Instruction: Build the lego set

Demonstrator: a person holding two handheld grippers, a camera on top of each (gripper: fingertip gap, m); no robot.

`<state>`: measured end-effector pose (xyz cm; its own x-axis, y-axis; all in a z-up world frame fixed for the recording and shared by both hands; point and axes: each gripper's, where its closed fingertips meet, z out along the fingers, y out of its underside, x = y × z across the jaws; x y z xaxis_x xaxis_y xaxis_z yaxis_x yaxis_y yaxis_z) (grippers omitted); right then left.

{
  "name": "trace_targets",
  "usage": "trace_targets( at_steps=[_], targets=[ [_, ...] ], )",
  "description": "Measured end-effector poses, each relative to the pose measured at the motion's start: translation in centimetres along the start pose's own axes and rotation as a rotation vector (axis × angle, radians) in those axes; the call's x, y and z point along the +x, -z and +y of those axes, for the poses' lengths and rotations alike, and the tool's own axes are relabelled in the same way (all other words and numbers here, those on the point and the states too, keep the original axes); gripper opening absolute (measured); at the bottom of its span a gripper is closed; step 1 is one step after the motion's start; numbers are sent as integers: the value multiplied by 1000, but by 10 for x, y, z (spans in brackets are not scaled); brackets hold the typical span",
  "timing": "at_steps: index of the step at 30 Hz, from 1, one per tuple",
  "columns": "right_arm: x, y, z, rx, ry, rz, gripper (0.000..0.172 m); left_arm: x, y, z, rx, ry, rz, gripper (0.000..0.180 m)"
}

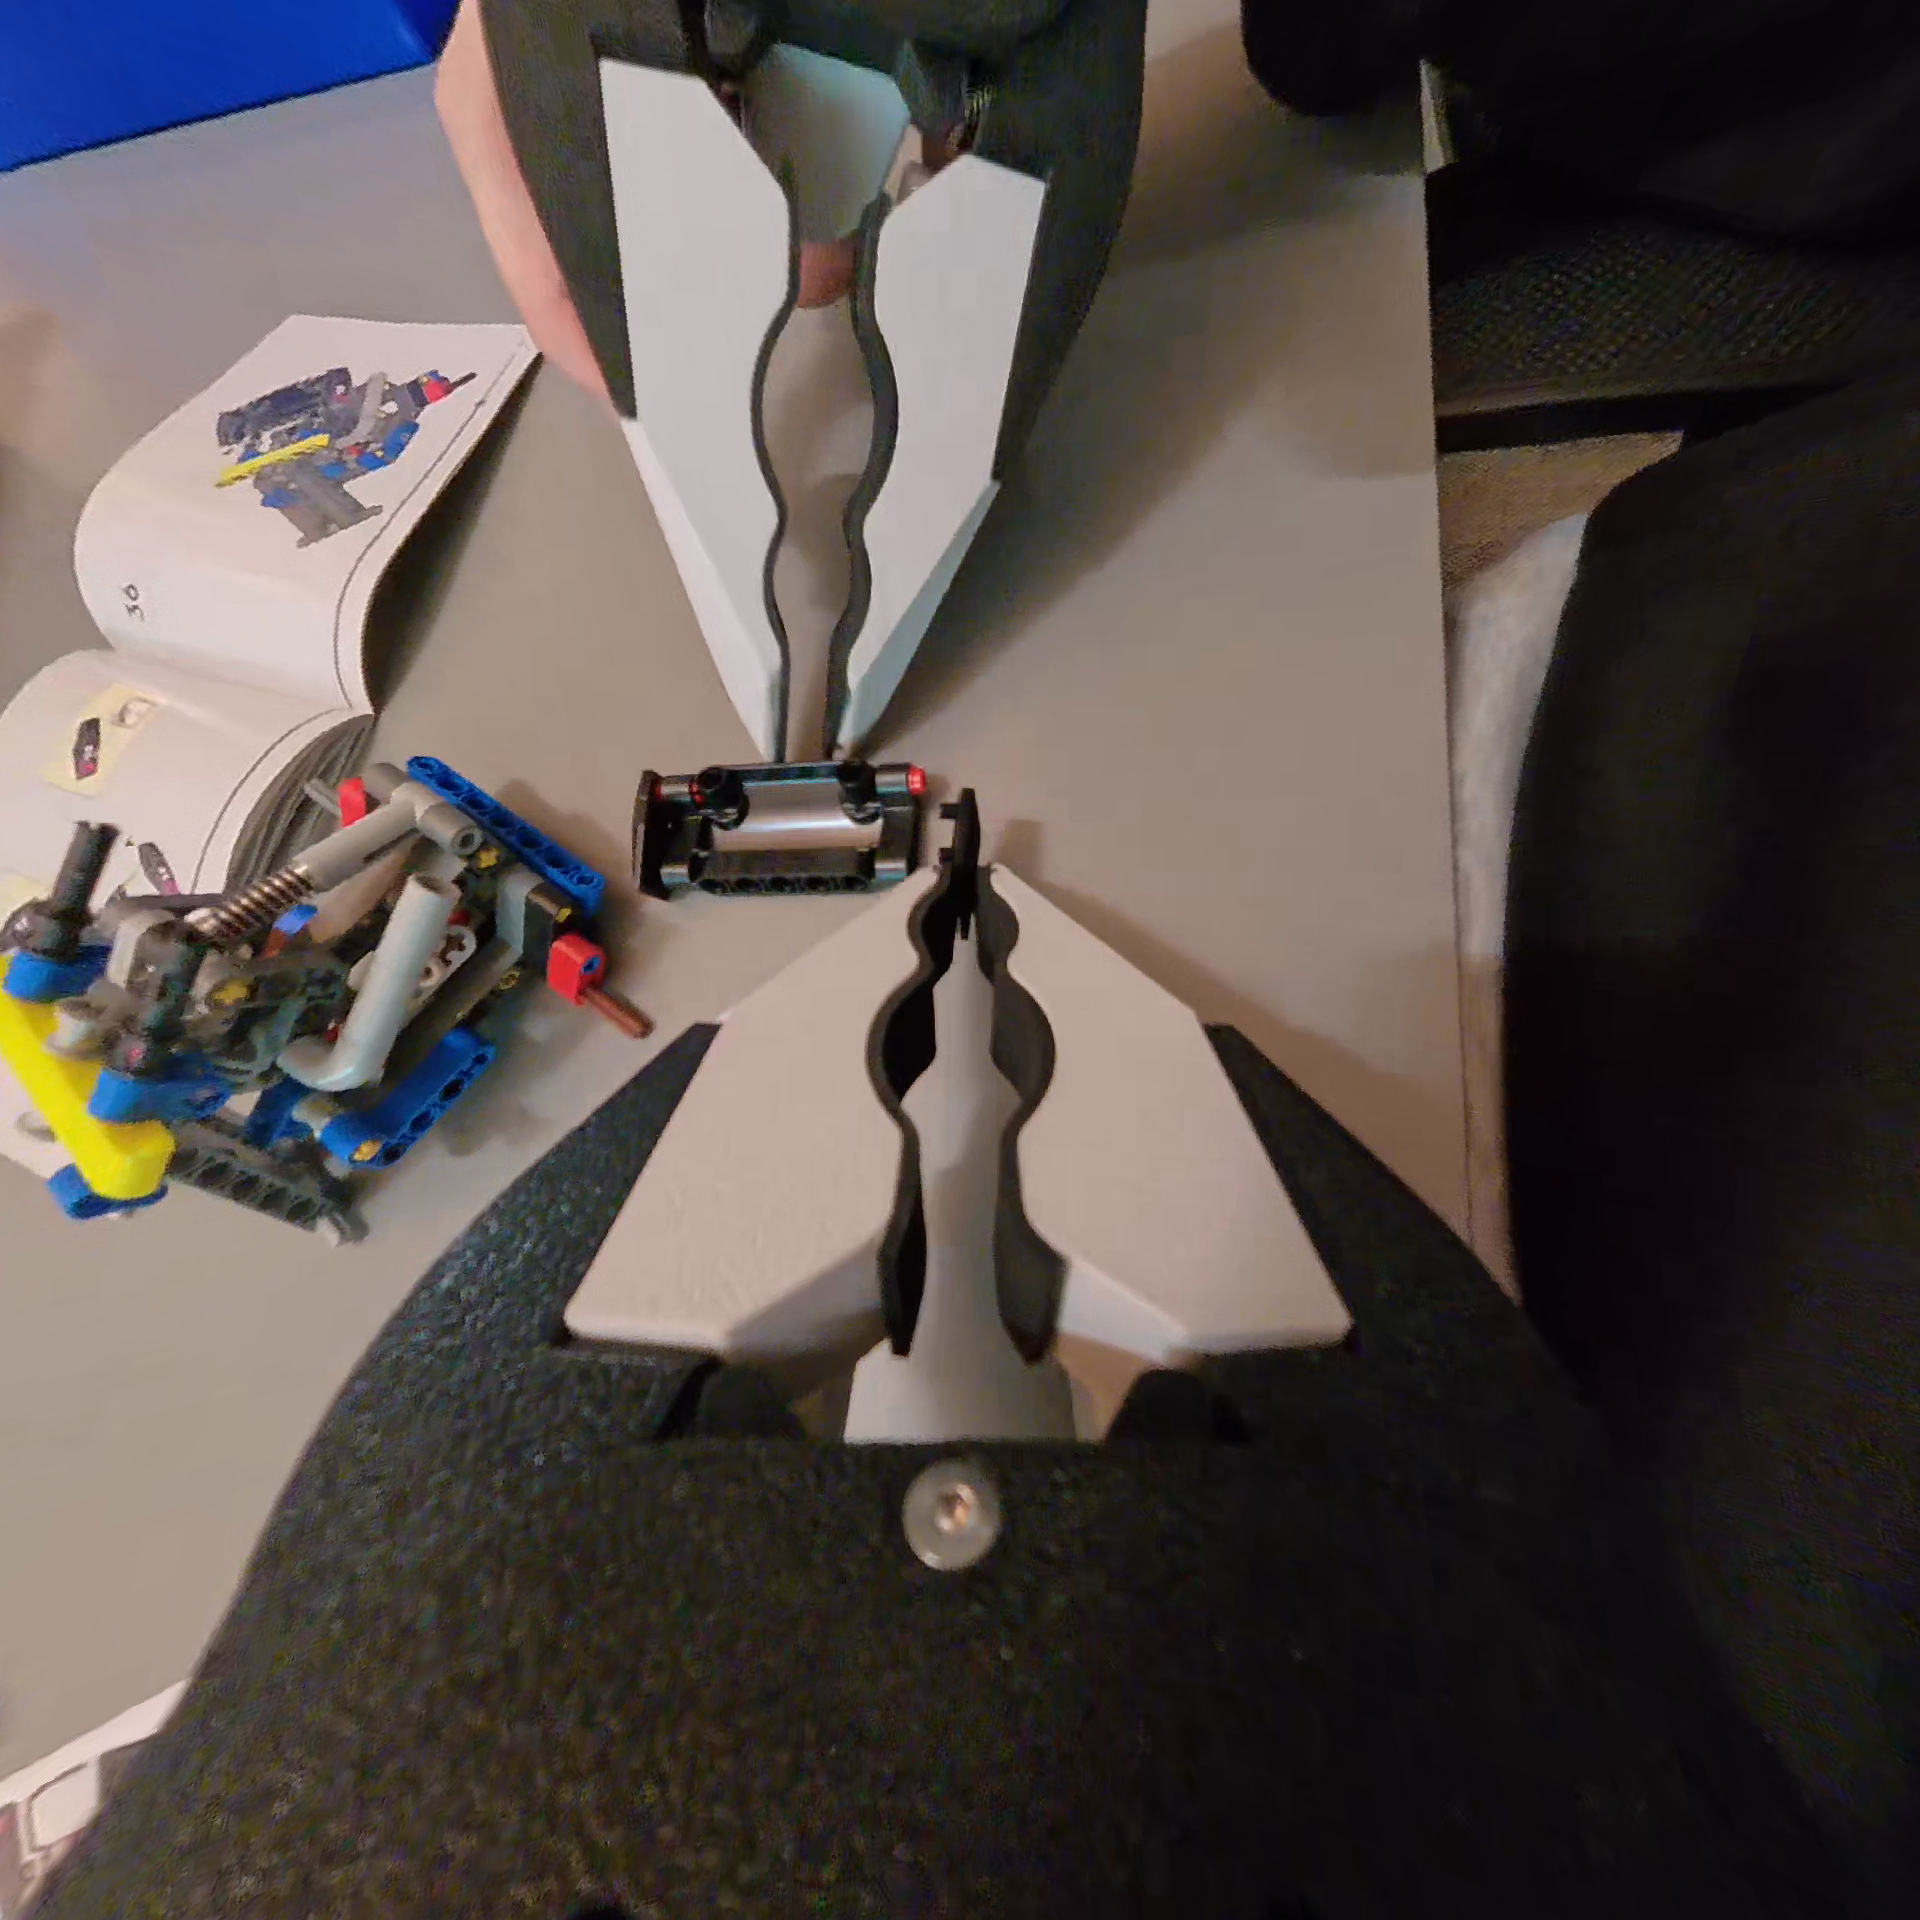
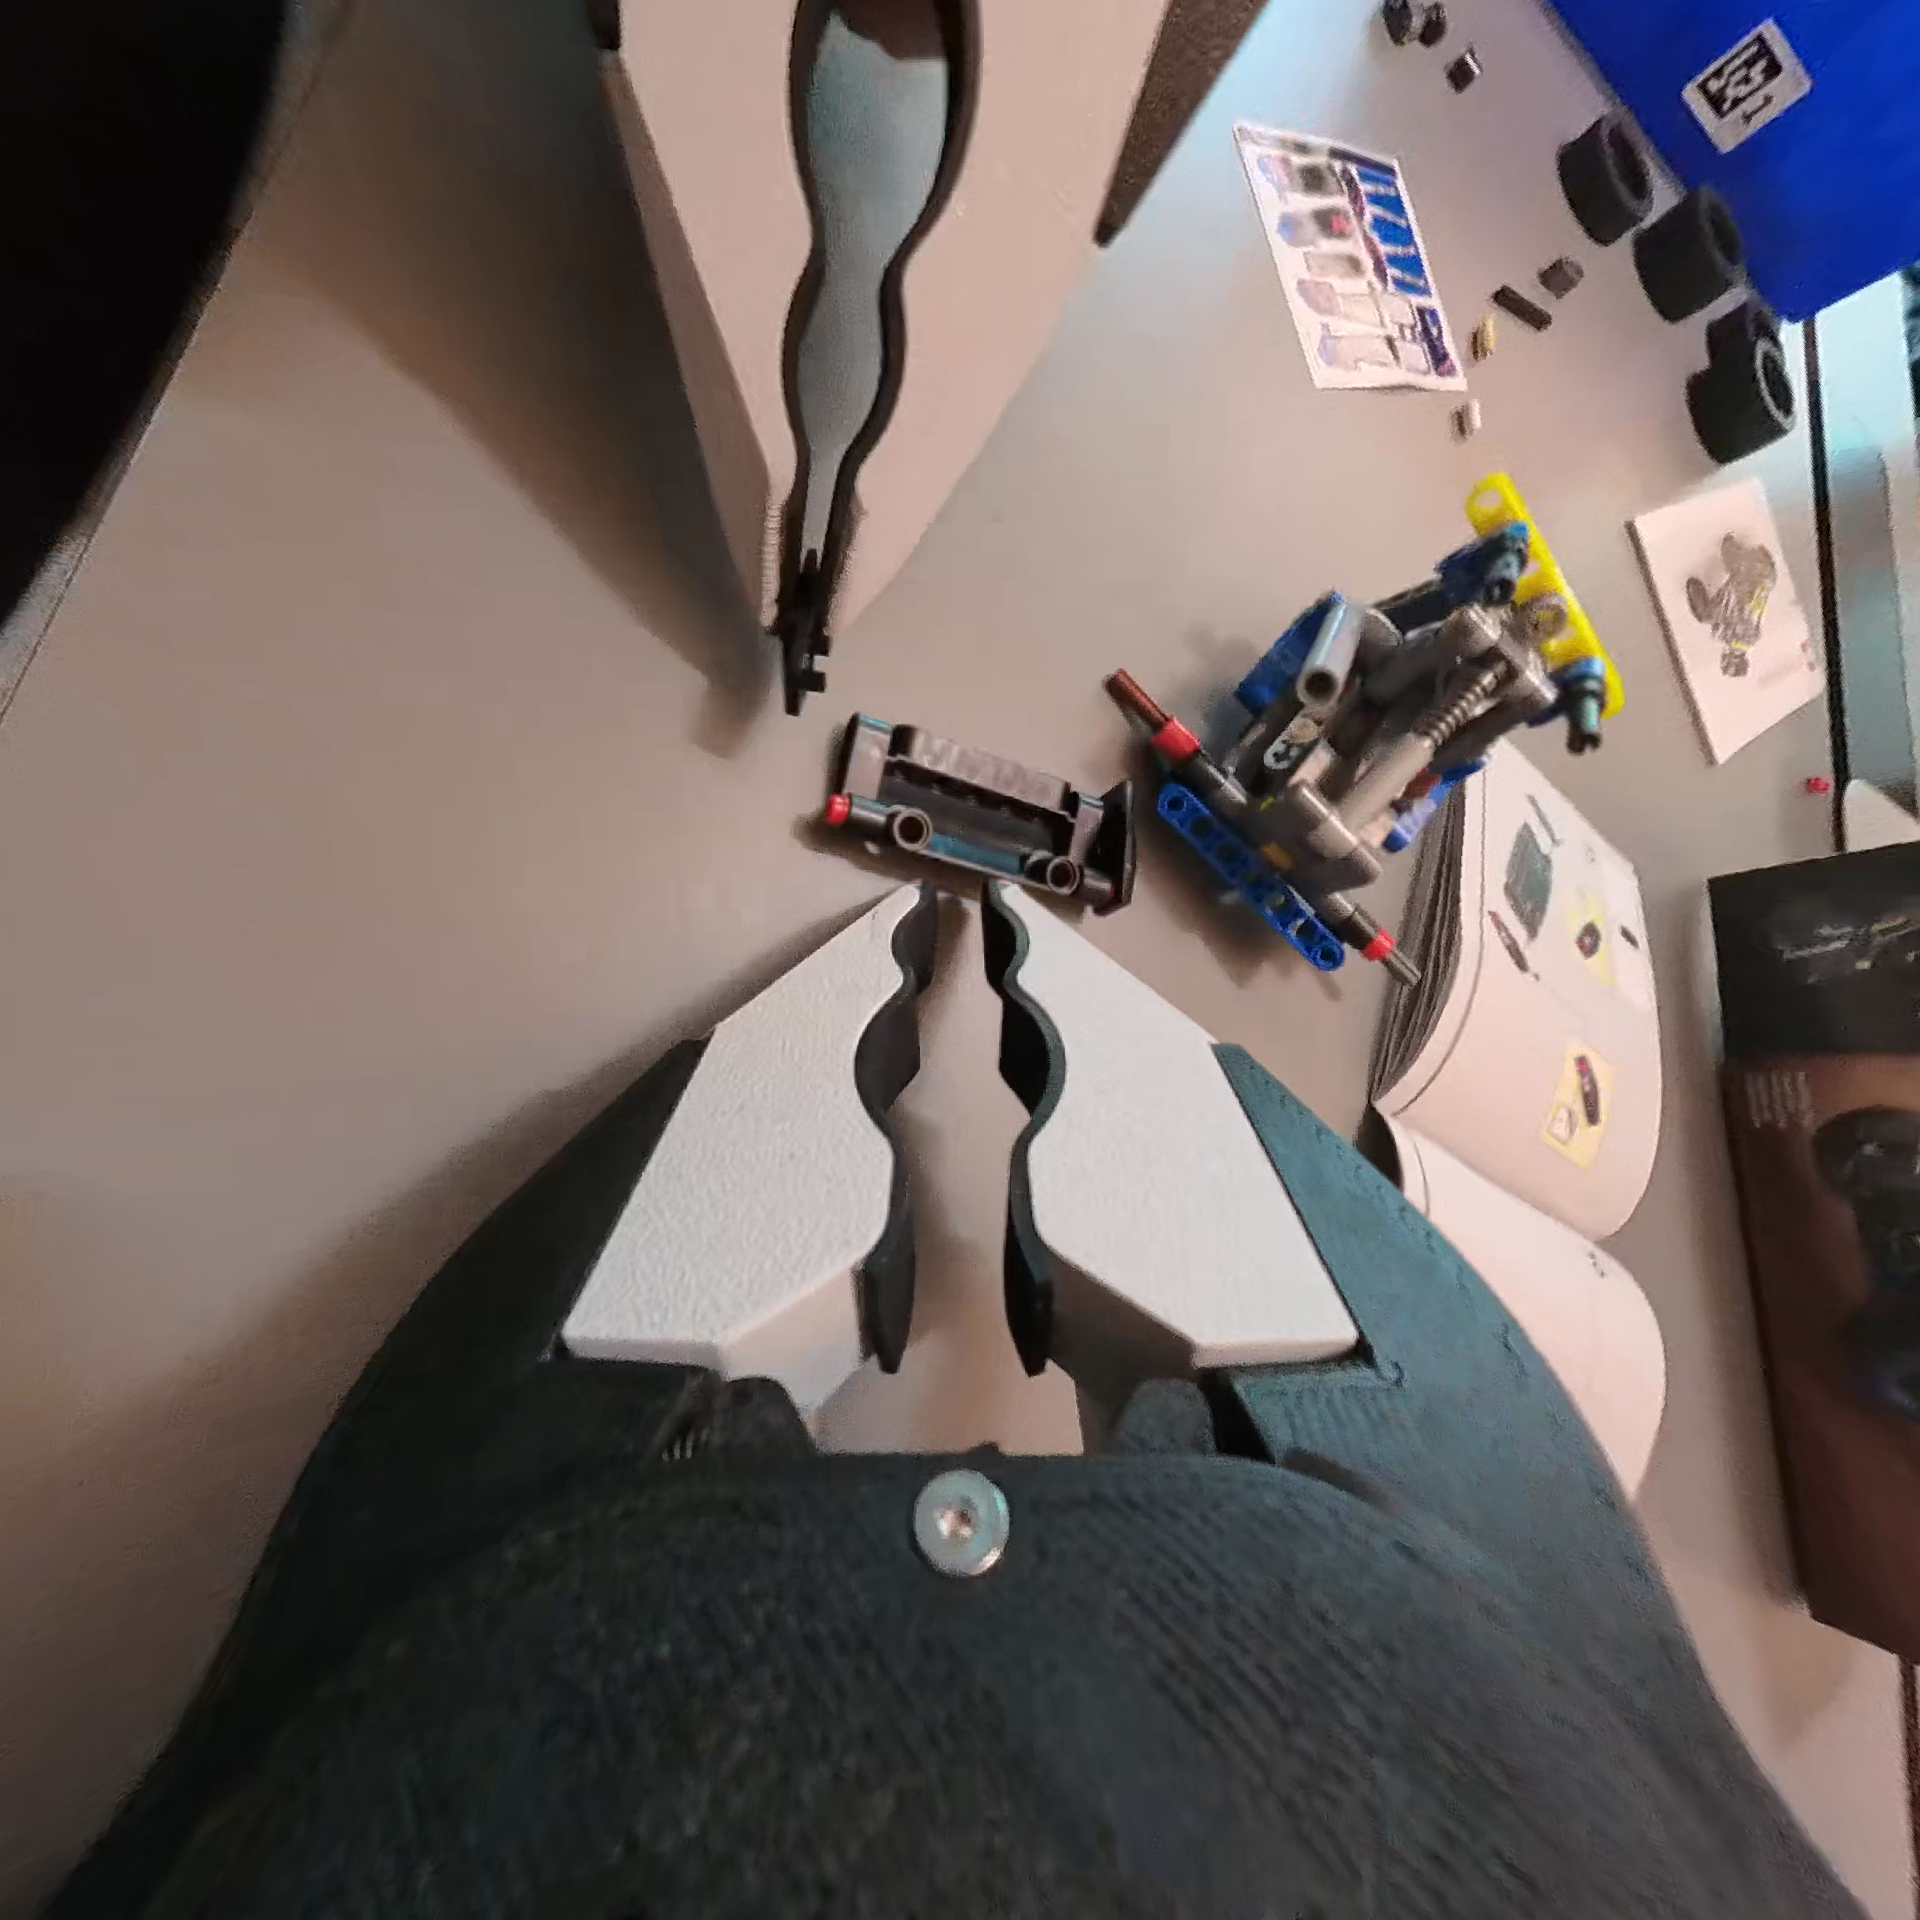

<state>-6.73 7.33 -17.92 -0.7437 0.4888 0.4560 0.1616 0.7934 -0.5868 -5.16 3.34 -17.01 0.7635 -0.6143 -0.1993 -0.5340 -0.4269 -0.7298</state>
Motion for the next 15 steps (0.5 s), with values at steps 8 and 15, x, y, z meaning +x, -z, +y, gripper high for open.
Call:
trace_targets(
  at_steps=[8,15],
  targets=[
    [-3,-2,-10,28,-60,14,20,-1,4,5,-7,-130,55,0],
    [-8,1,-9,96,-263,-64,25,0,-4,10,-6,-157,59,0]
  ],
)
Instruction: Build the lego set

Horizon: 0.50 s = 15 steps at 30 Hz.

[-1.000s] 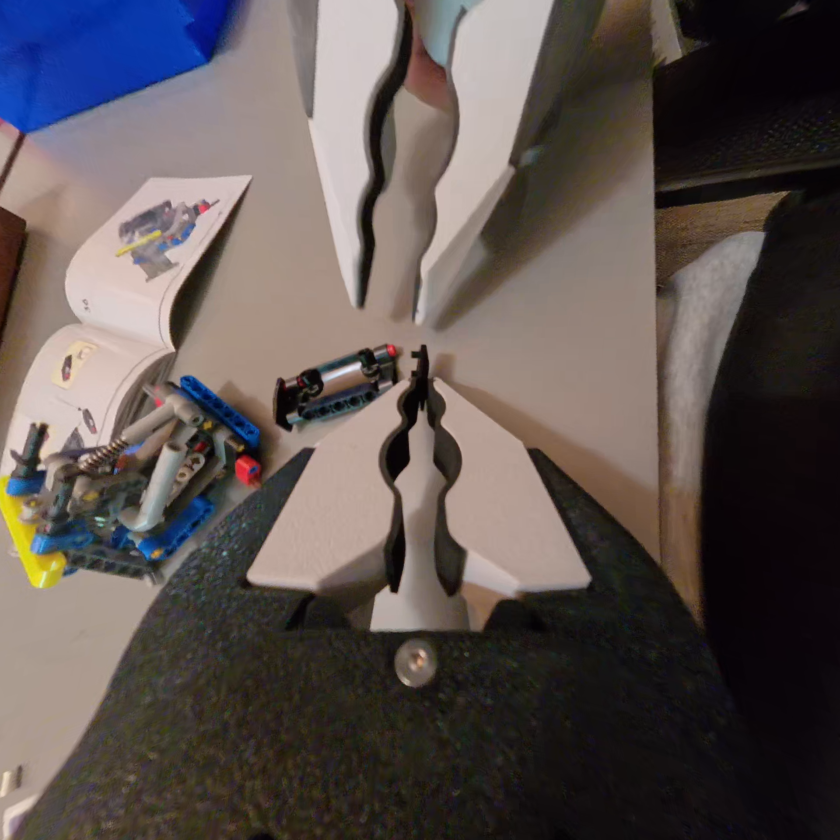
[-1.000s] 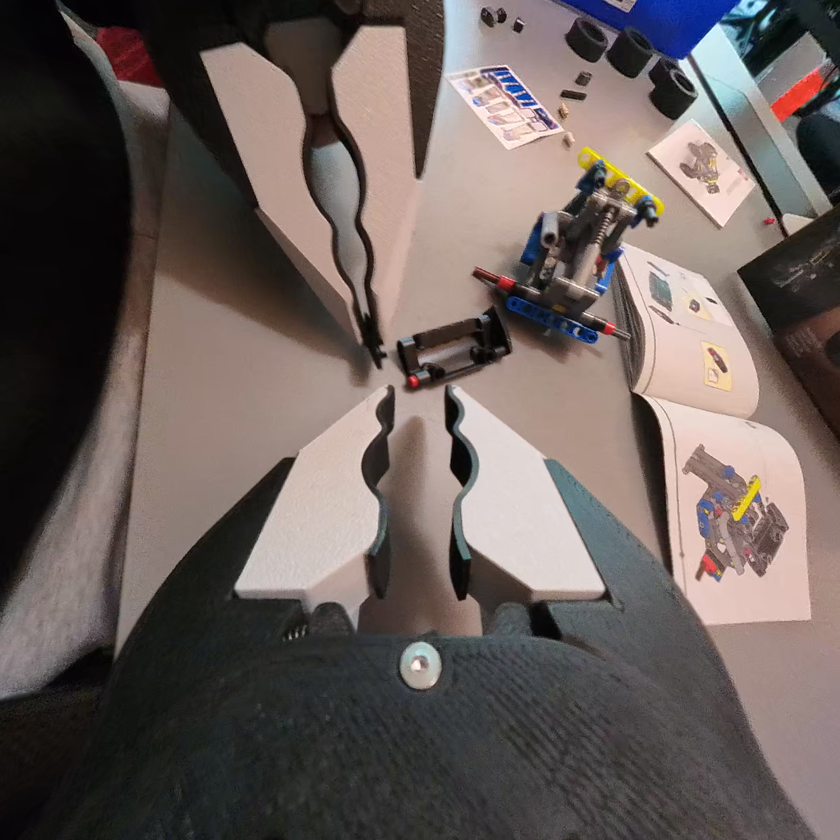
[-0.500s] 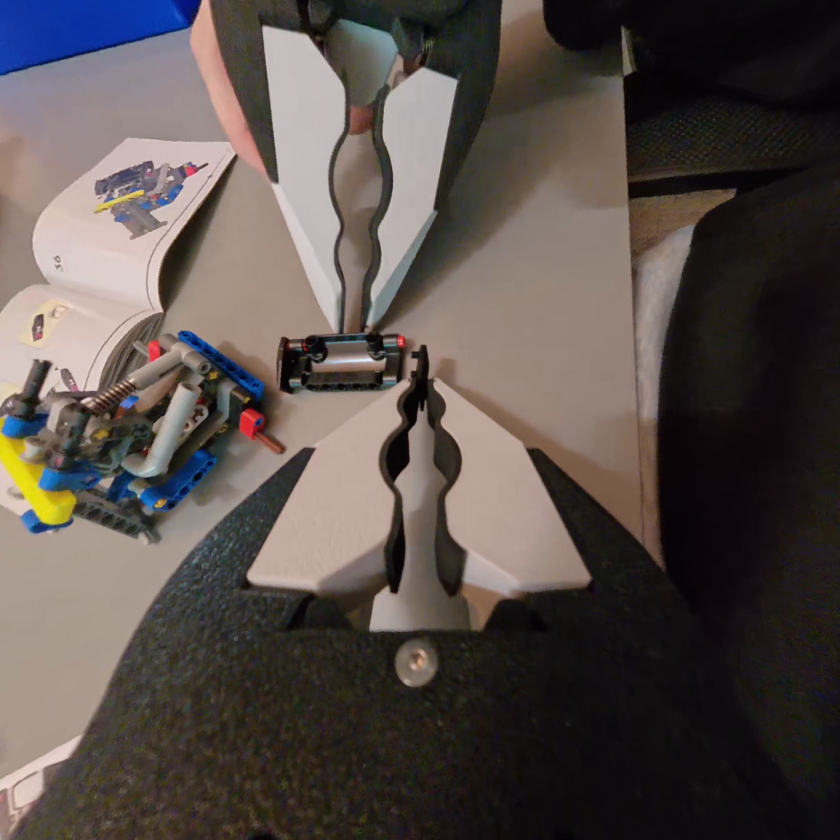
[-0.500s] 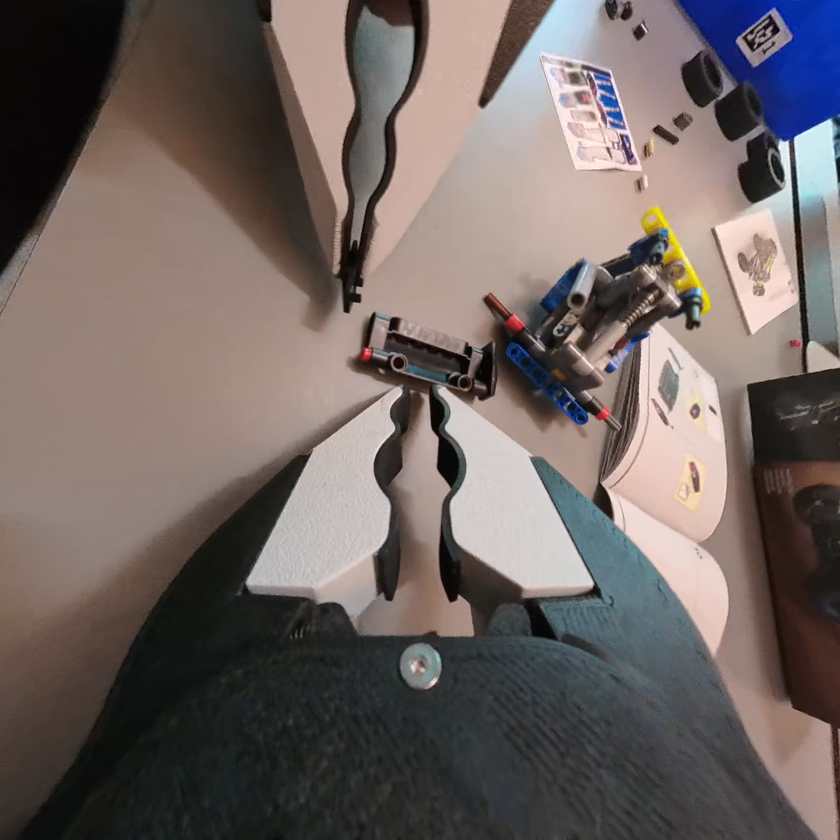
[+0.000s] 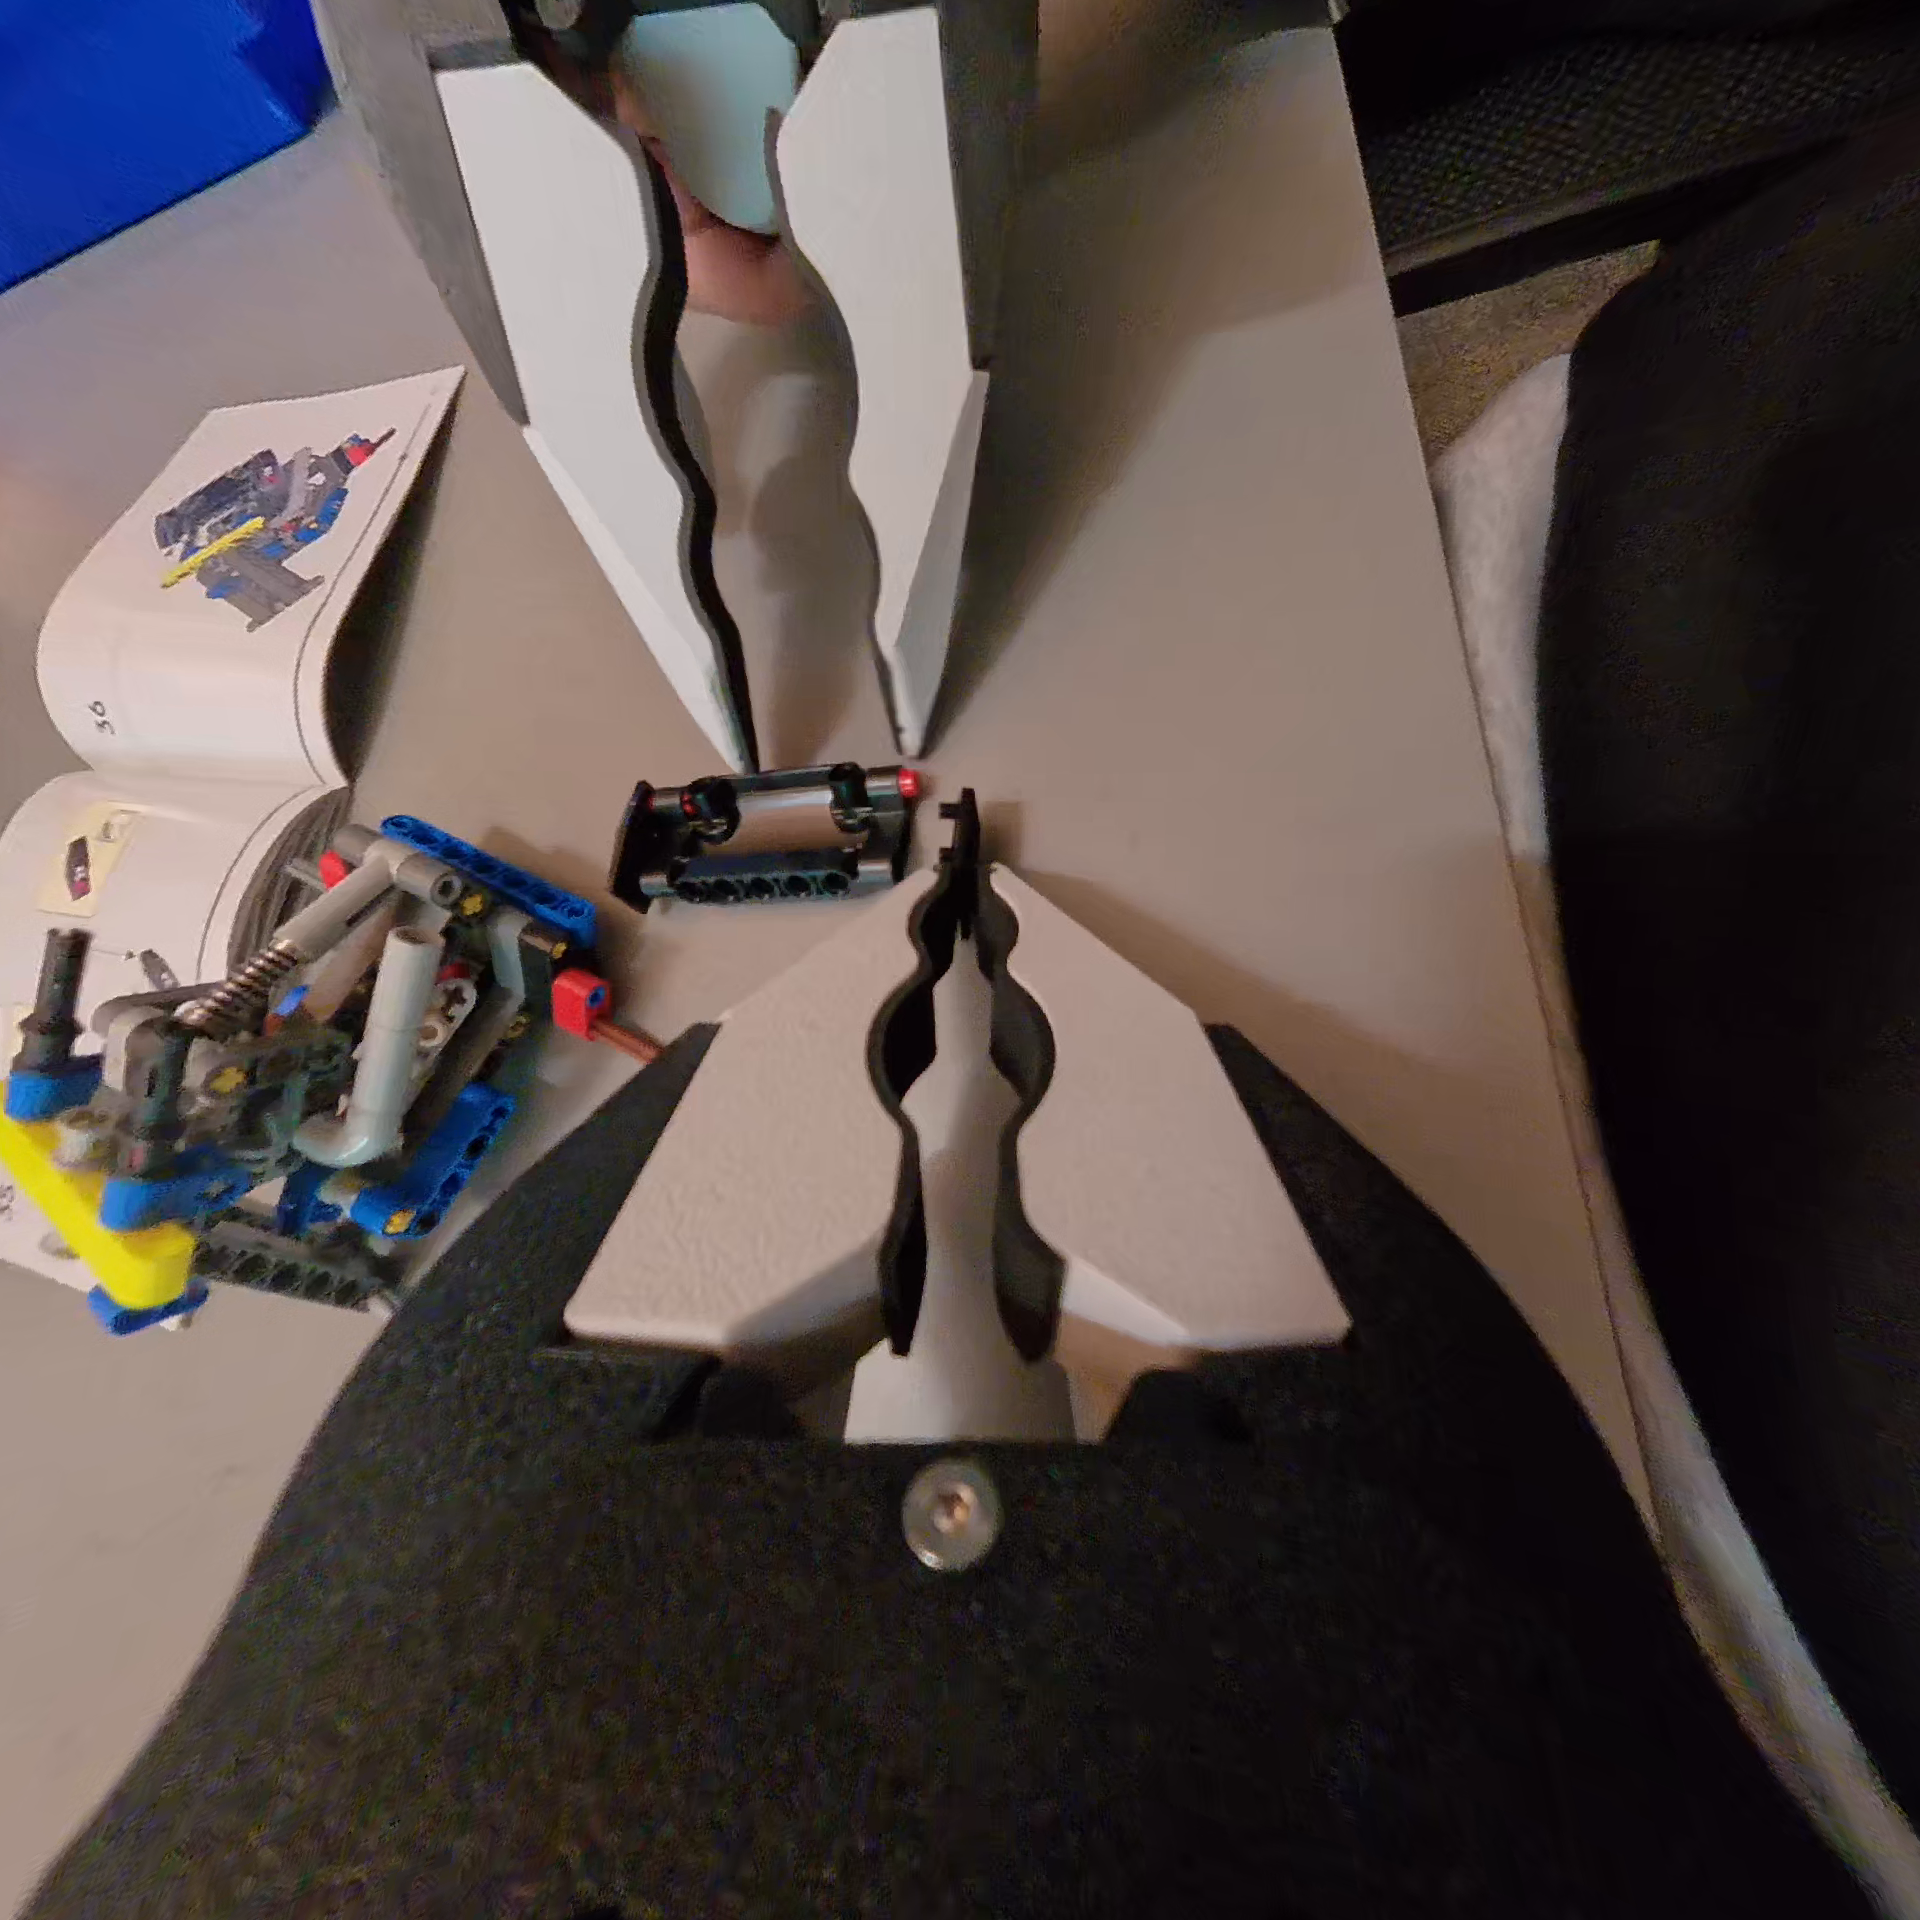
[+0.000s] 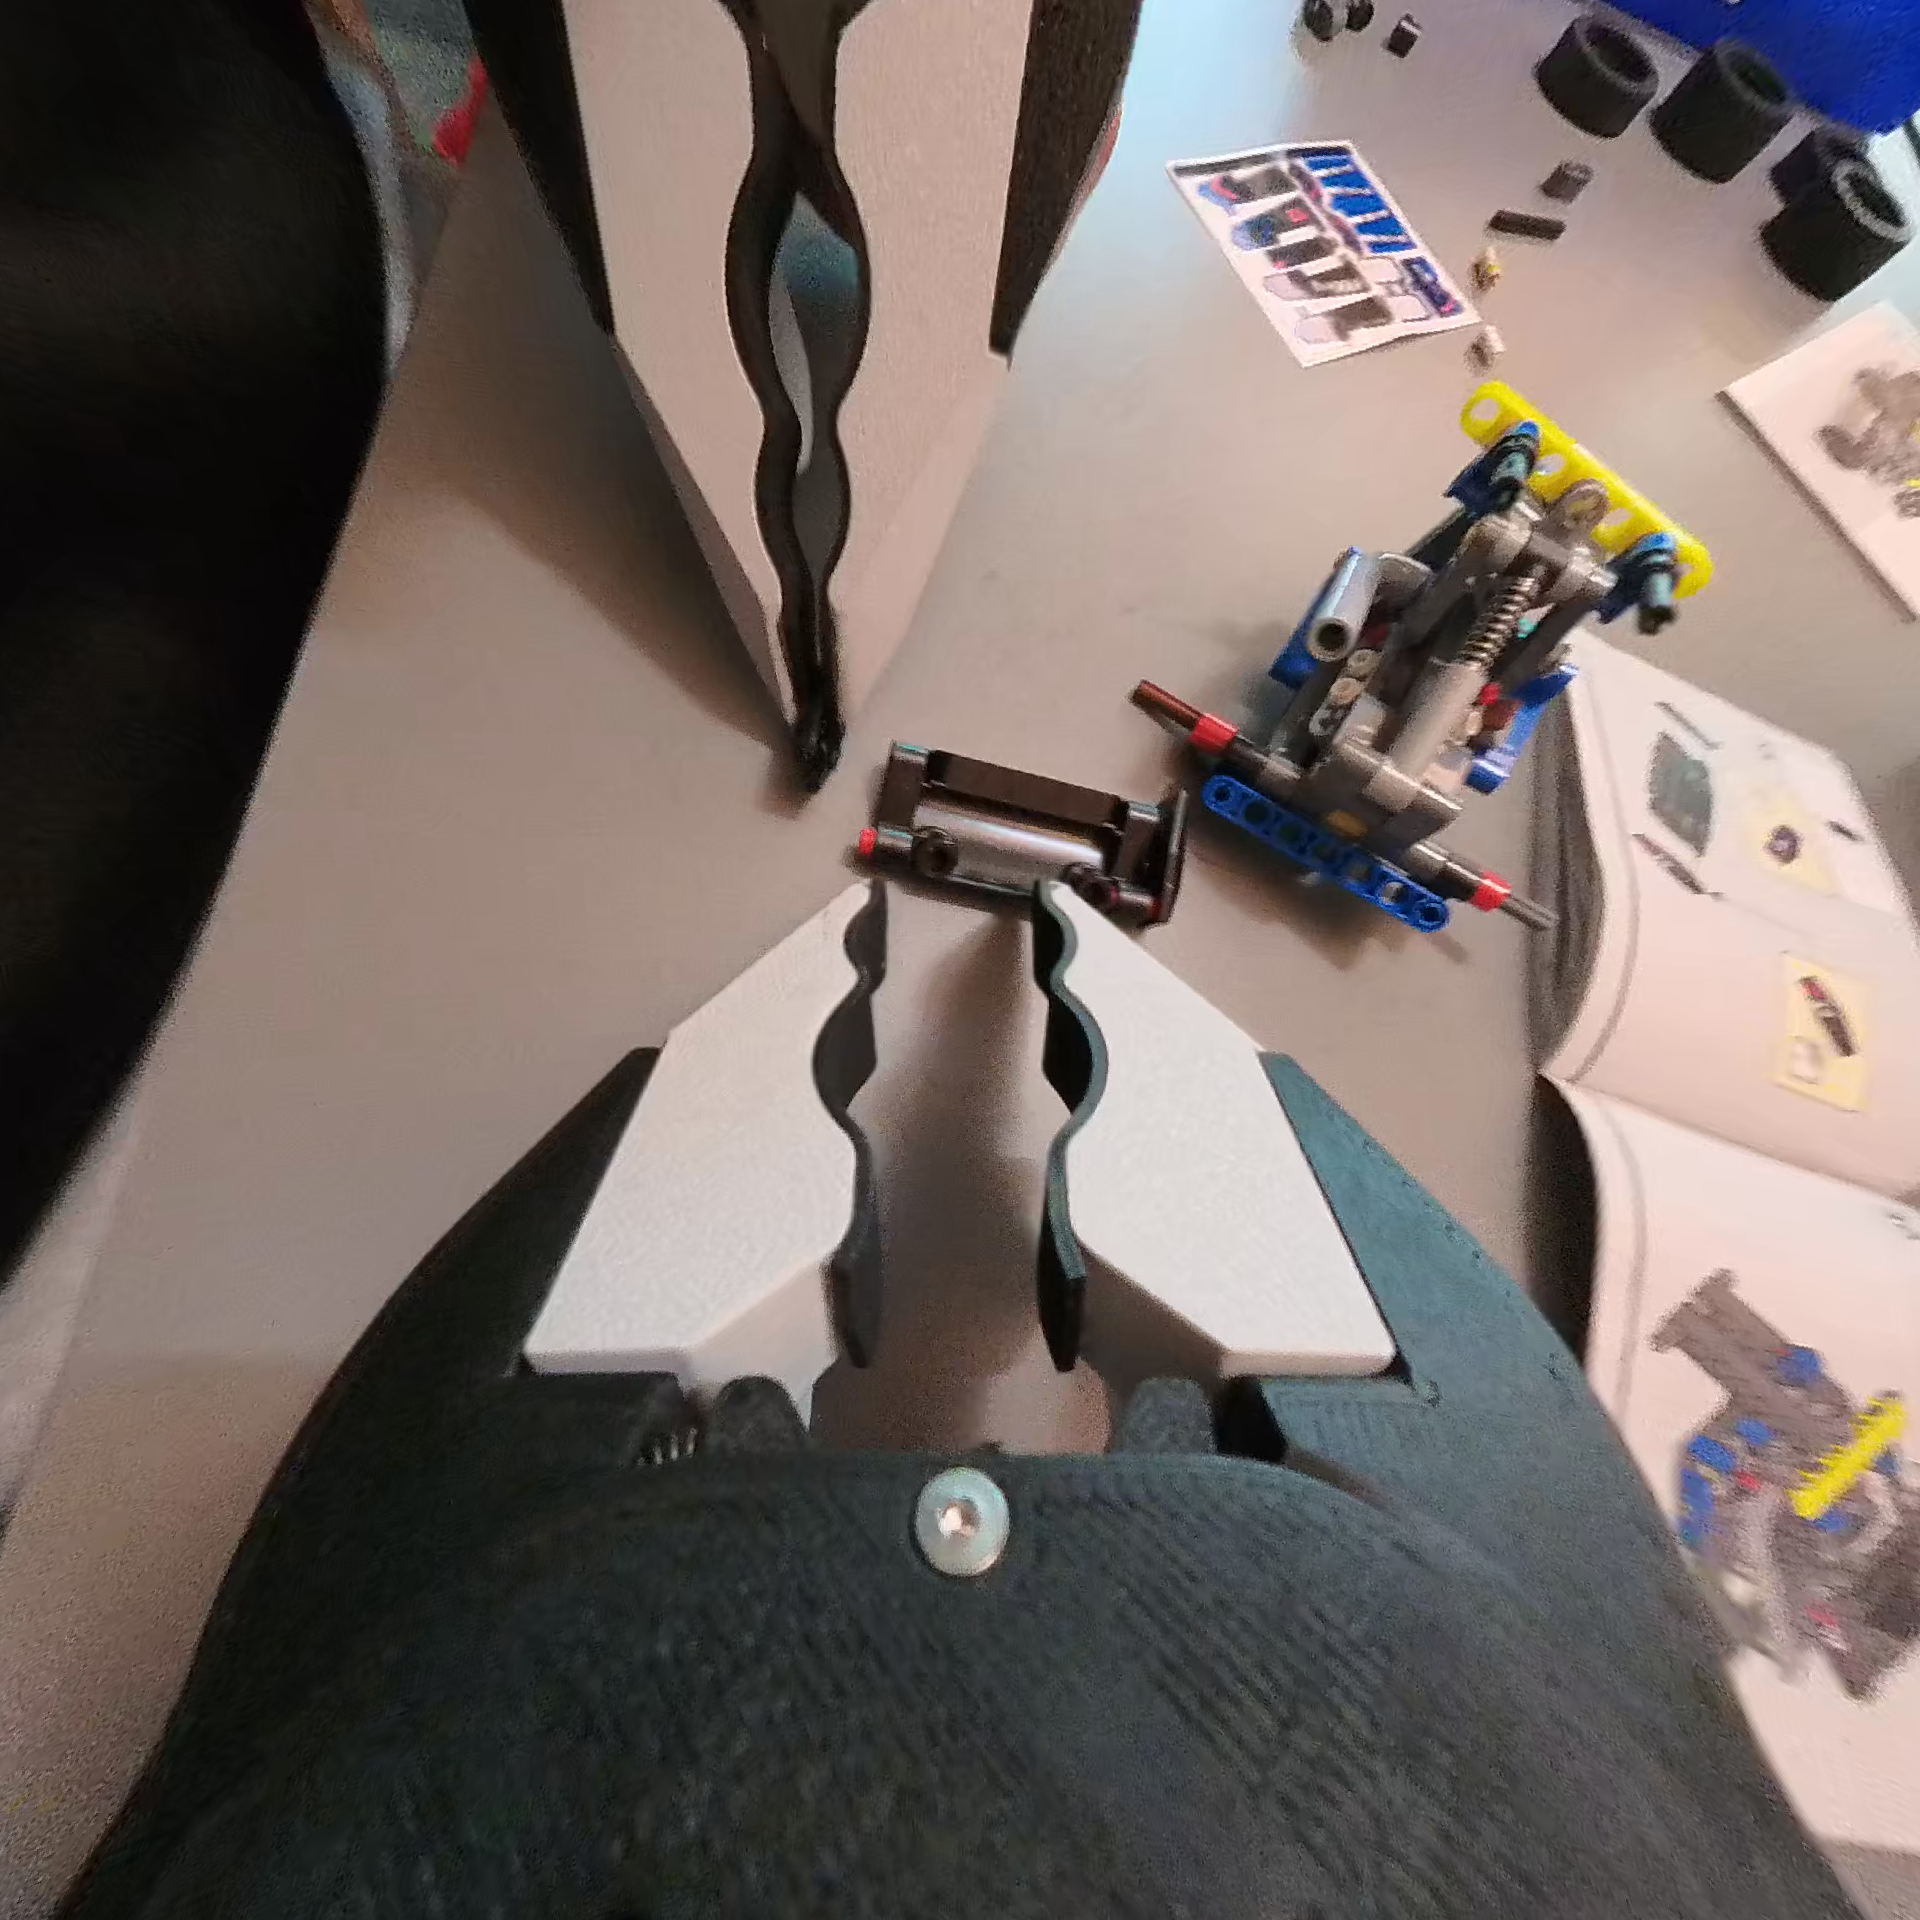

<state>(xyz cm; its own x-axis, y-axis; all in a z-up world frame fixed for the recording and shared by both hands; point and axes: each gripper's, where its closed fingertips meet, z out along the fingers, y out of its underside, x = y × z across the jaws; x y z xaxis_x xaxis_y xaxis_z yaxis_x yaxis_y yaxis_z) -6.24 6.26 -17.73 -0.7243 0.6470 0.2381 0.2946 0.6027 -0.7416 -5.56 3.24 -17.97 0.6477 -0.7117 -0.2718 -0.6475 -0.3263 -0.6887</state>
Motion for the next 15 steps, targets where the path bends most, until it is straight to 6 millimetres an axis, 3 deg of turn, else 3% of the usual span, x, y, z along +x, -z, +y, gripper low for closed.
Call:
trace_targets(
  at_steps=[7,15],
  targets=[
    [-5,-4,-2,-5,-141,-71,48,-1,-5,-4,-19,42,5,0],
    [-12,-7,-5,-13,-178,-100,47,0,-8,-4,-159,144,70,0]
  ],
)
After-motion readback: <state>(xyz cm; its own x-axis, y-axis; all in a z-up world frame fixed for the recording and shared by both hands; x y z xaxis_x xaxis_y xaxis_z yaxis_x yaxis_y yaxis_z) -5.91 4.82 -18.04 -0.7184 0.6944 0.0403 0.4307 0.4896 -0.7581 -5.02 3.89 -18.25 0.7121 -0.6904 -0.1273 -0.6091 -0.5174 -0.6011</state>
